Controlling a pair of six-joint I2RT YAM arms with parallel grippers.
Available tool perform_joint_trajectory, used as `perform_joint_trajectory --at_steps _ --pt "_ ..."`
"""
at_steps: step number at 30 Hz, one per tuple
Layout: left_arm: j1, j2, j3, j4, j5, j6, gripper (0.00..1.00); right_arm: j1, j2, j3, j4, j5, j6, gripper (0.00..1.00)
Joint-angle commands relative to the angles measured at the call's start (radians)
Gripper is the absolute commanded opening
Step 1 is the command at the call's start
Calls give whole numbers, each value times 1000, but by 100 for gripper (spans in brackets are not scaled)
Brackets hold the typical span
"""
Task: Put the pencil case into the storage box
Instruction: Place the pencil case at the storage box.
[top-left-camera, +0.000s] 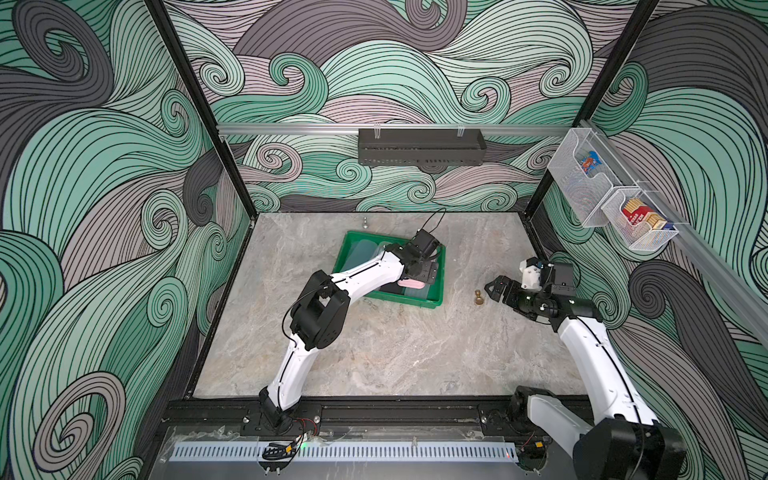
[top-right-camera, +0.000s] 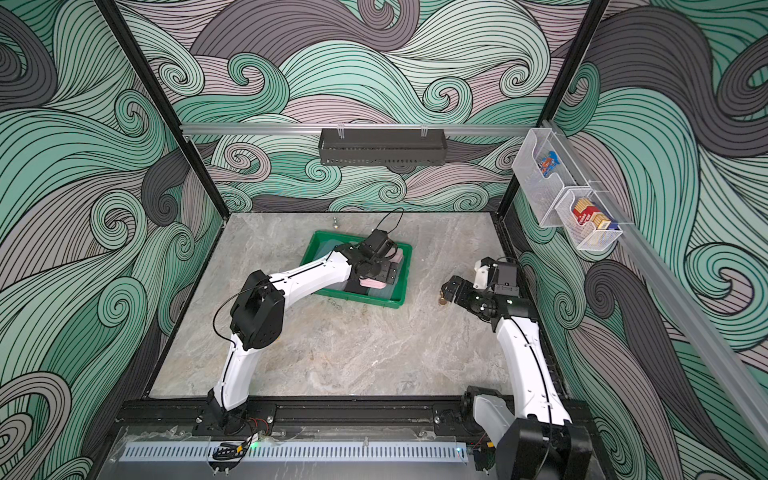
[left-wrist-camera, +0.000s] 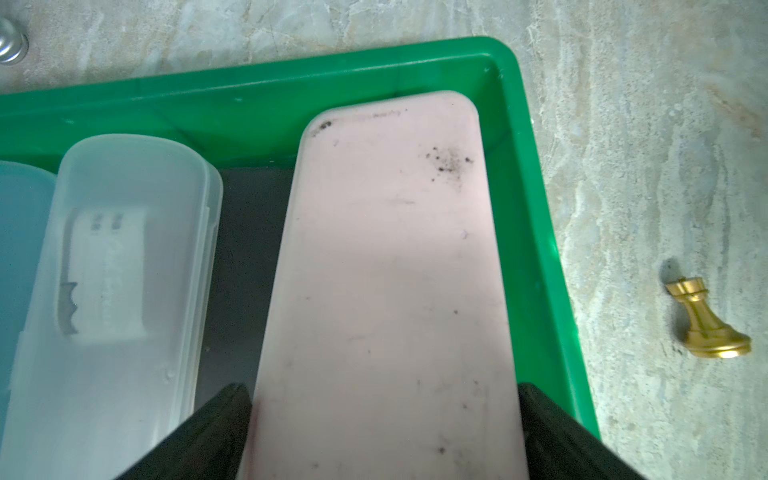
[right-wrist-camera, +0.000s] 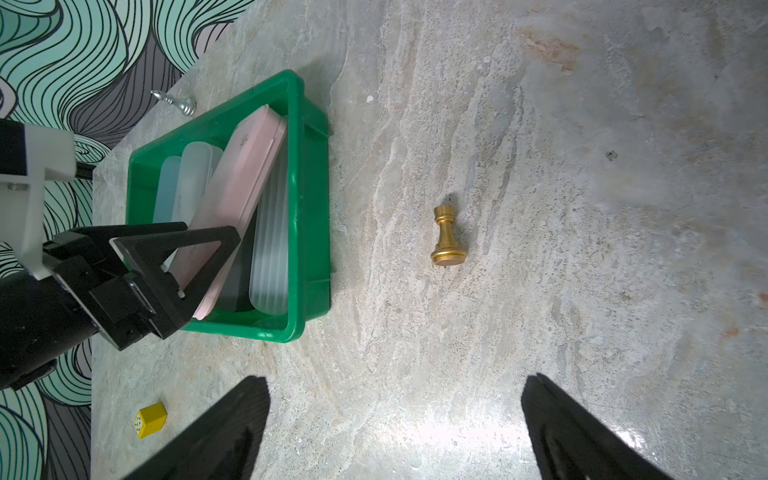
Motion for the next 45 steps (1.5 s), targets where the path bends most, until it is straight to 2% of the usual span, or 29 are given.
perform_joint_trajectory --at_steps 1,3,7,15,17,19,21,26,29,32,34,40,45 --pt "-4 -37 -23 35 -21 19 99 -4 -9 1 5 -33 -17 99" --pt "-4 -54 -57 64 -41 5 99 -3 -10 1 5 -36 -18 99" --pt "-7 -88 -145 199 -20 63 99 -2 -5 0 9 -49 -19 99" --pt "7 -102 -142 154 24 33 99 16 27 -5 34 -79 -25 99" --pt "7 -120 -161 178 70 45 99 22 28 -3 36 -79 -27 99" --pt "8 -131 -187 208 63 35 99 27 28 -4 33 -77 -29 99" --pt "16 -130 -167 151 23 -14 99 30 26 -3 35 -76 -29 99" --pt "22 -124 -133 94 16 3 99 48 28 -5 36 -59 -30 99" --pt "30 -121 -136 75 33 -20 99 59 28 -6 35 -48 -30 99" --pt "53 -111 -128 49 107 -47 99 67 26 -6 34 -42 -30 99" --pt "55 -123 -126 33 100 -50 99 74 24 -6 34 -38 -30 99" --pt "58 -259 -247 116 30 -27 99 97 28 -10 31 -33 -33 99" --pt "93 -431 -405 202 36 -37 99 131 36 -15 34 -23 -37 99"
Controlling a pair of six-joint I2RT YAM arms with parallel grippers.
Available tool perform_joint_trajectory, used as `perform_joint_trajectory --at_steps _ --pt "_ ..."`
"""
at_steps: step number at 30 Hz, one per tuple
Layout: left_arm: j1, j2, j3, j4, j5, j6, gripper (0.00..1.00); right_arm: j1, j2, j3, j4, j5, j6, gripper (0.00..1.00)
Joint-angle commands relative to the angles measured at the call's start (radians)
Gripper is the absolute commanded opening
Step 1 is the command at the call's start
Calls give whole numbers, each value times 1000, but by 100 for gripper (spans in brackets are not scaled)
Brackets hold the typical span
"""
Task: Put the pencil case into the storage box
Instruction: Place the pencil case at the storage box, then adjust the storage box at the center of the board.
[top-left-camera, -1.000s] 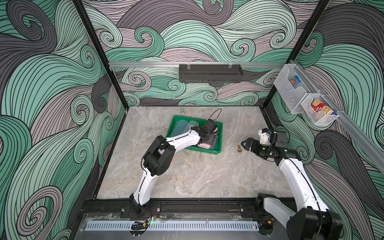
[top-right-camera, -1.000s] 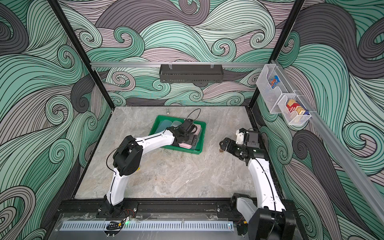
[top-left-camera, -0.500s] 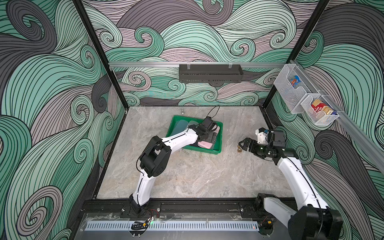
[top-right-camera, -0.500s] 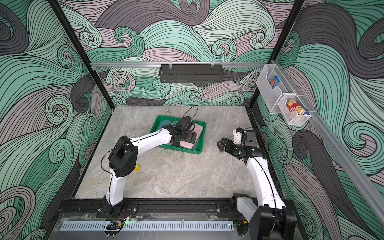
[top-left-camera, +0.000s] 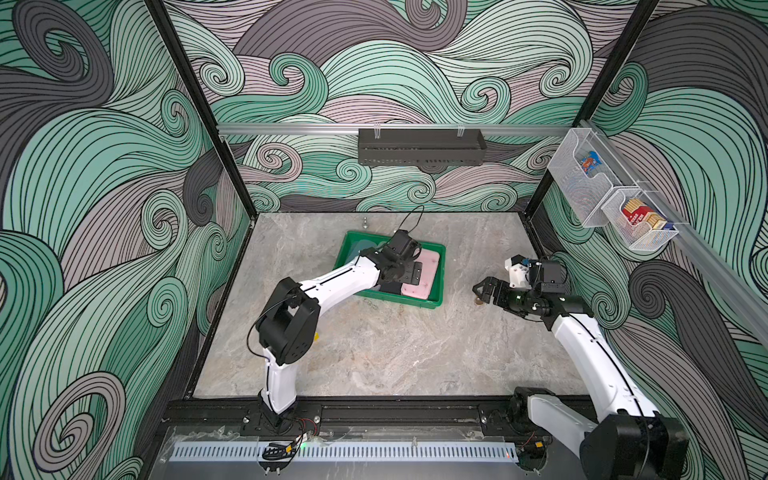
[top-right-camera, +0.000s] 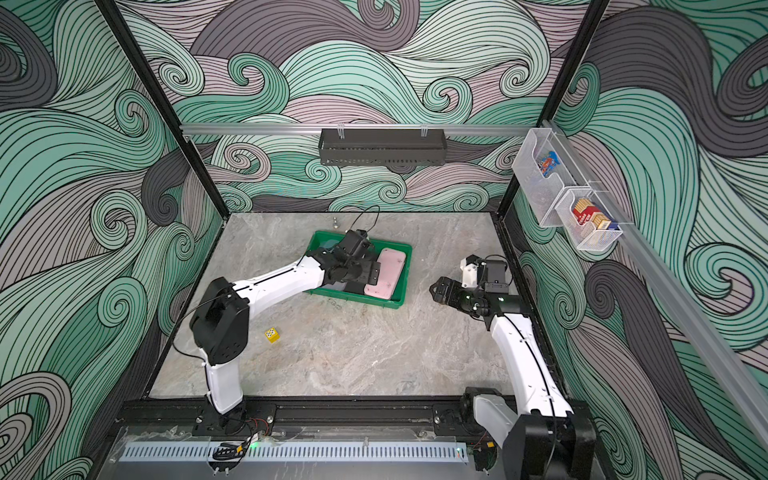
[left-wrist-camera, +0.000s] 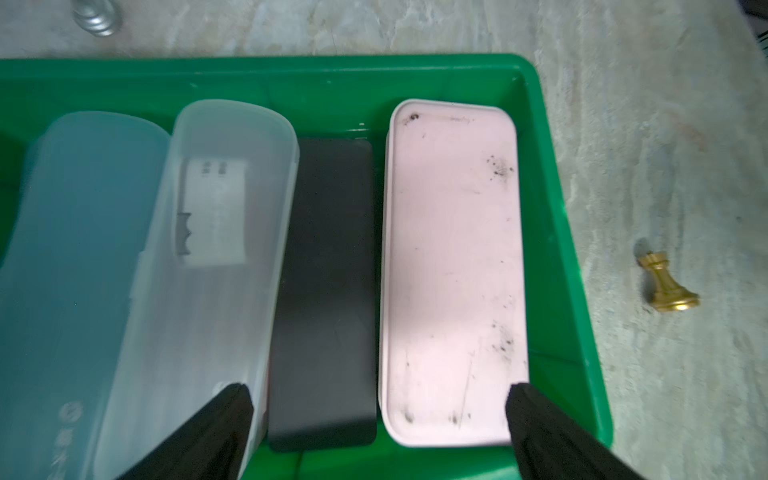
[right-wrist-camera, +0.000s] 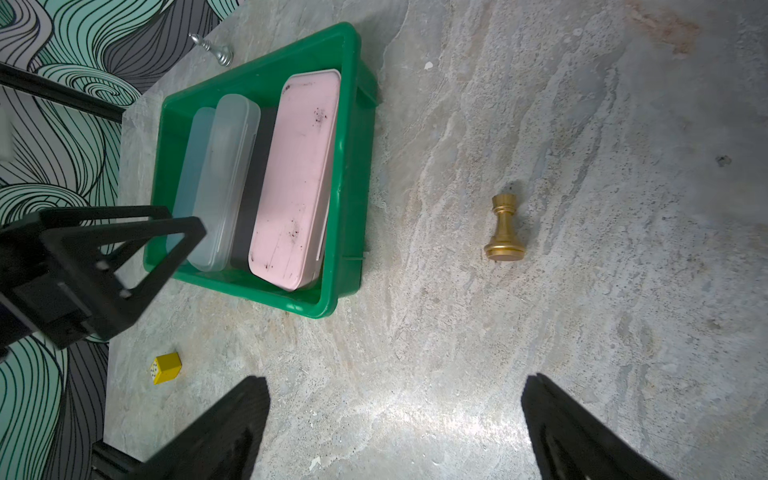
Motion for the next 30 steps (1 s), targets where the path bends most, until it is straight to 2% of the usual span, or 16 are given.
perform_joint_trajectory --at_steps 1,9,13,16,23,30 --pt "45 -121 -64 67 2 -13 99 24 7 -13 8 14 -12 99" --pt "254 -254 -168 -62 -11 -5 99 121 66 17 11 71 -40 99" --pt "377 -245 -217 -72 43 3 99 170 181 73 13 118 -51 99" --pt "434 -231 -257 -49 95 3 99 194 293 132 11 140 -63 99" --pt "480 -154 -273 -19 218 -2 99 219 535 313 11 160 -84 99" --pt "480 -105 -317 101 356 -36 99 220 650 408 21 149 -73 99"
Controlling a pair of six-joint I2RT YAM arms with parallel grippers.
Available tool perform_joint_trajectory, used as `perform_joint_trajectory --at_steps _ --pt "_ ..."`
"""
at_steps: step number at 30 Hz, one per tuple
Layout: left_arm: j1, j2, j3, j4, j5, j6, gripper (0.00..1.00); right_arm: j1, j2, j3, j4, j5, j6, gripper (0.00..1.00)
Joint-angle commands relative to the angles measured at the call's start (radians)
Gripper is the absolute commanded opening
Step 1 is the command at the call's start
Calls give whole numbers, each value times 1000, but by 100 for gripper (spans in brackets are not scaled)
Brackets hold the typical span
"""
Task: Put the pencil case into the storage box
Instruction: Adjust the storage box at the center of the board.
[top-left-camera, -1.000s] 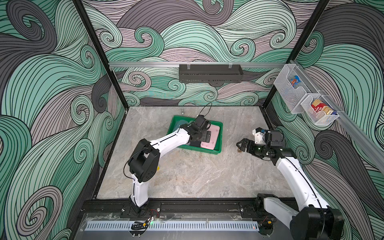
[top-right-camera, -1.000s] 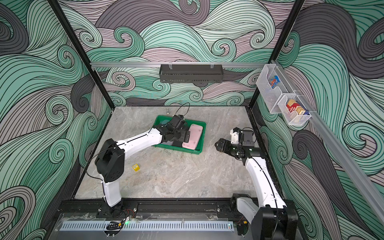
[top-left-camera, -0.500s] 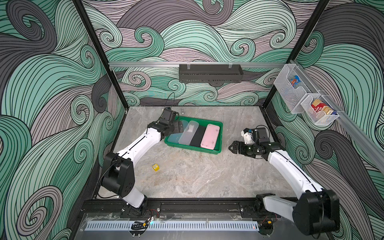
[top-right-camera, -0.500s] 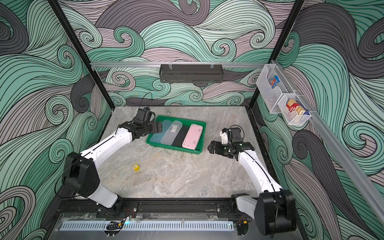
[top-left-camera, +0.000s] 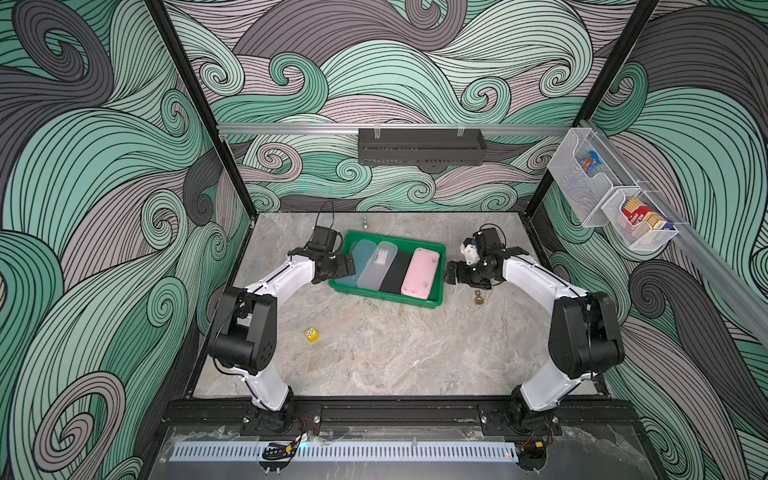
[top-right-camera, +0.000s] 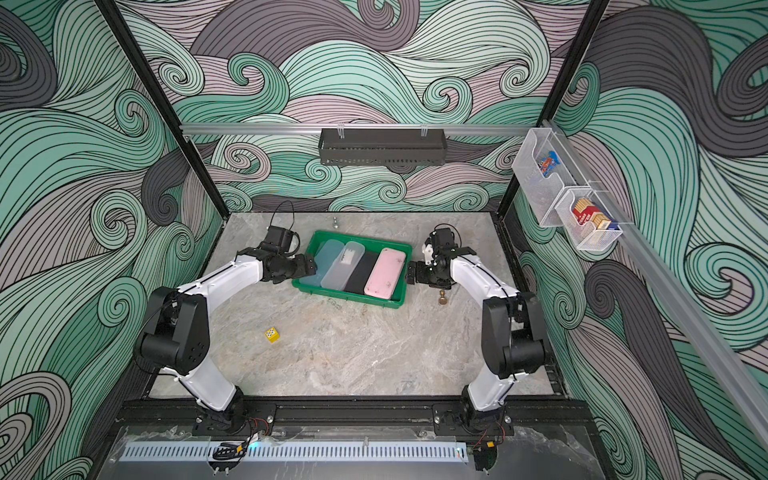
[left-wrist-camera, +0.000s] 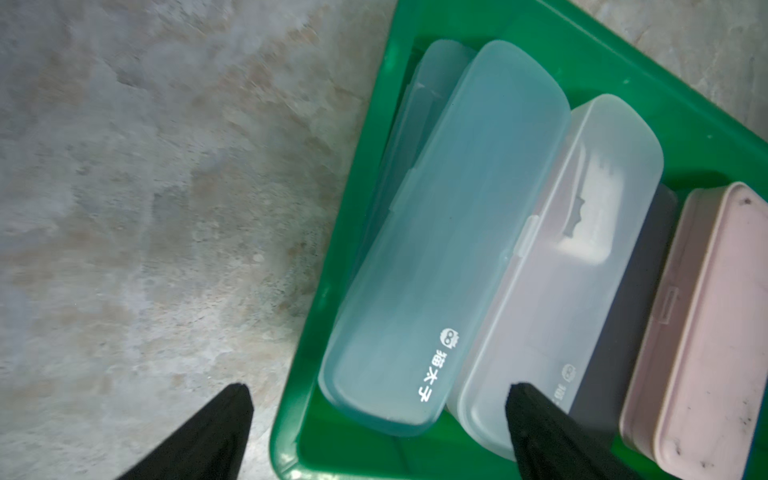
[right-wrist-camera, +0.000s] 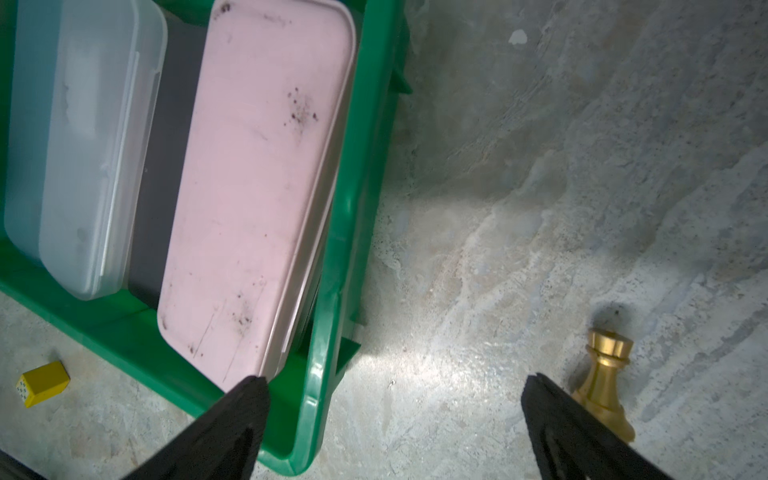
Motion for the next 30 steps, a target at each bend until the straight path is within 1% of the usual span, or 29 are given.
perform_joint_trajectory --at_steps 1,7,12,15,26,28,30 --pt "7 13 -33 94 125 -32 99 4 21 35 3 -1 -5 99" --pt "6 2 -111 226 250 -84 99 5 31 48 10 4 0 99" --pt "-5 -12 -173 313 320 -151 99 3 15 56 9 19 -1 99" --pt "-22 -28 -190 325 304 -163 99 -3 -2 55 10 22 0 99" --pt "-81 -34 -166 309 293 -173 99 -65 -105 -15 38 17 3 99" --pt "-85 -47 -167 279 268 -169 99 -81 -127 -22 39 16 5 99" --pt "-85 -71 -161 212 208 -147 99 -99 -148 -28 37 15 2 99"
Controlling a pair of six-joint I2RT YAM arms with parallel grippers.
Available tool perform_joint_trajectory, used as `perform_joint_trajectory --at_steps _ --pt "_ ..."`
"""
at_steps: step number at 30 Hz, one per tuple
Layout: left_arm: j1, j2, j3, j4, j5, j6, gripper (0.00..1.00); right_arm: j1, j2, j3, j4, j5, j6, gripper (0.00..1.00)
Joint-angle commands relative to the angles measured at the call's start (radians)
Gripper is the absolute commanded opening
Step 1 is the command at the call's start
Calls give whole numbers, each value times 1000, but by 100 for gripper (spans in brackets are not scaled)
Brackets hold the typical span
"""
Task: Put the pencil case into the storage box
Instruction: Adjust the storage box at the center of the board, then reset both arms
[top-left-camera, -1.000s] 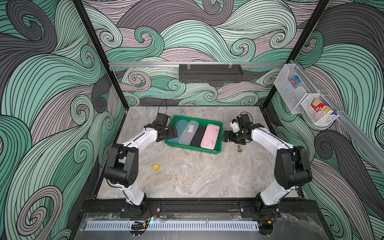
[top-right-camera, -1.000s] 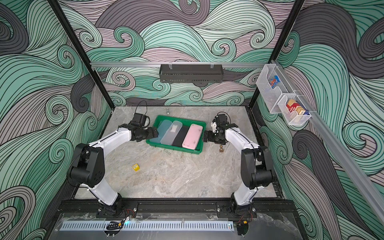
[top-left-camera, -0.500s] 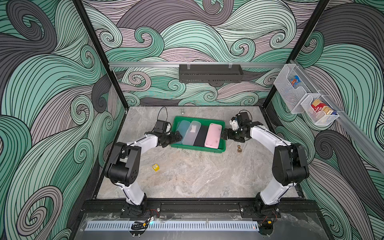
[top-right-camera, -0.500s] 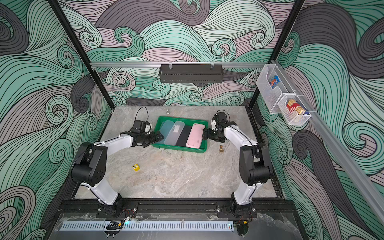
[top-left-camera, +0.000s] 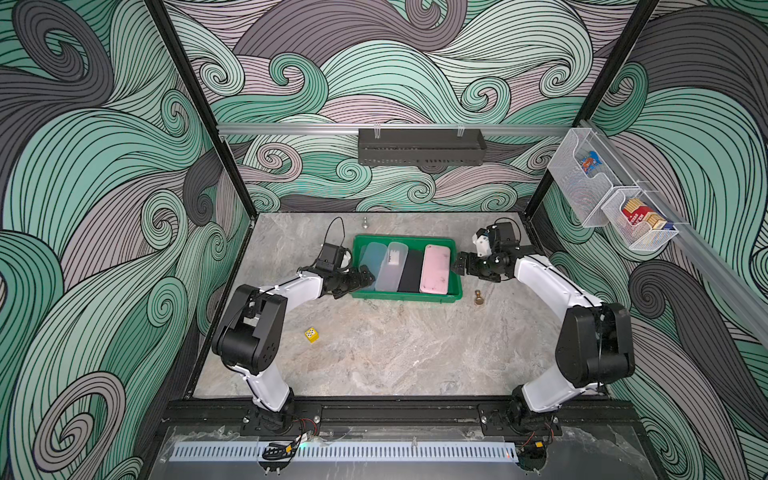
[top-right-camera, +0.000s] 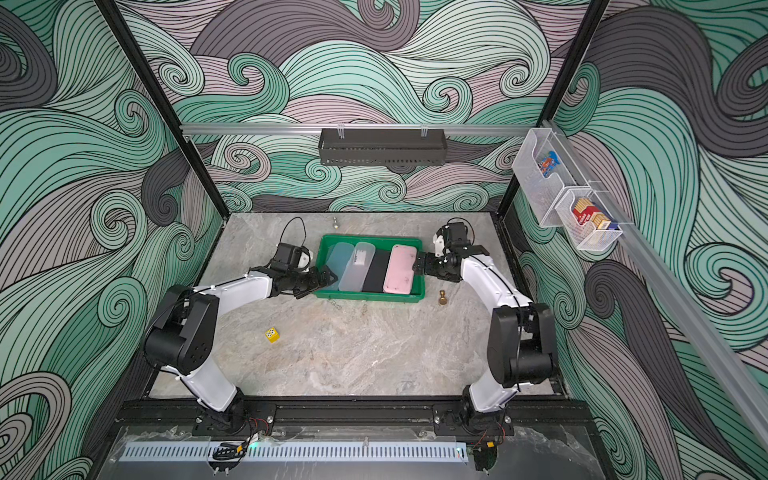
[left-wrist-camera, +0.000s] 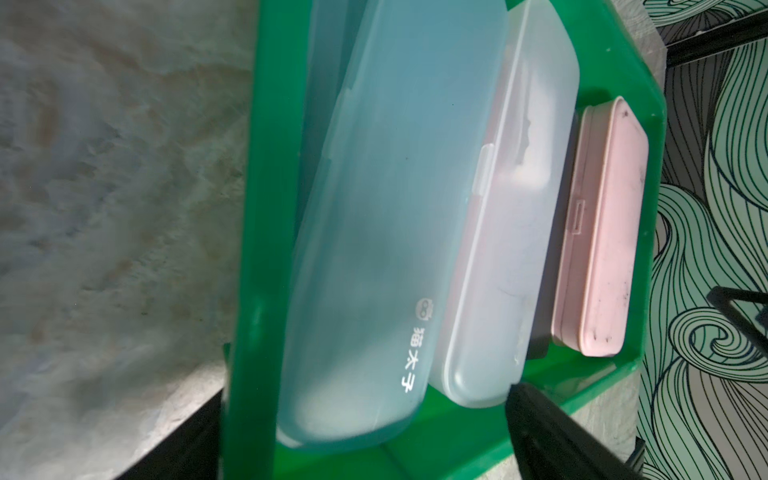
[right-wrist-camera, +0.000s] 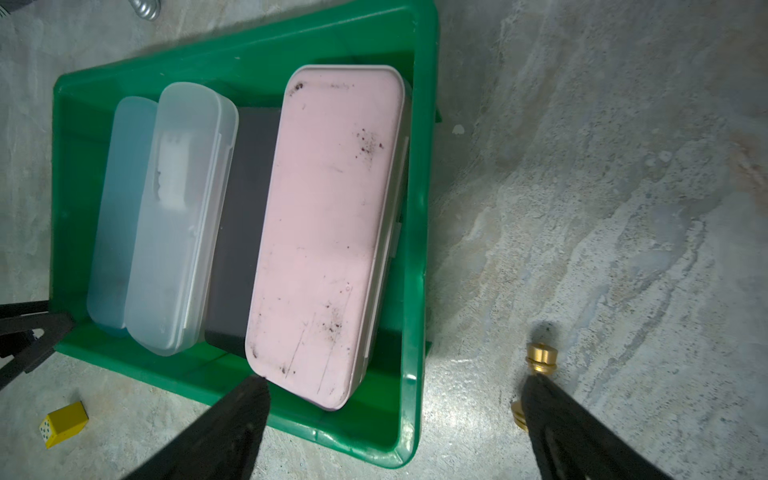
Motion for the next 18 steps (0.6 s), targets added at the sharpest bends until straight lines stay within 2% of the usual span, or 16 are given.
perform_joint_trajectory --at_steps 1,6,9,14,16,18 --pt "-8 -81 27 -102 -83 29 99 -28 -47 -20 12 5 -4 99" --pt "16 -228 16 -269 -334 103 99 -96 -115 -101 79 18 -23 99" --pt "54 -315 -1 -251 -471 190 99 -141 -166 -231 249 67 -29 99" --pt "150 -354 -82 -56 -400 410 99 -162 -241 -556 740 117 -55 99" --pt "159 -353 -146 45 -414 453 99 -160 -251 -687 990 149 -89 99" --pt "162 -343 -219 181 -442 471 99 -162 -234 -738 1095 182 -115 99"
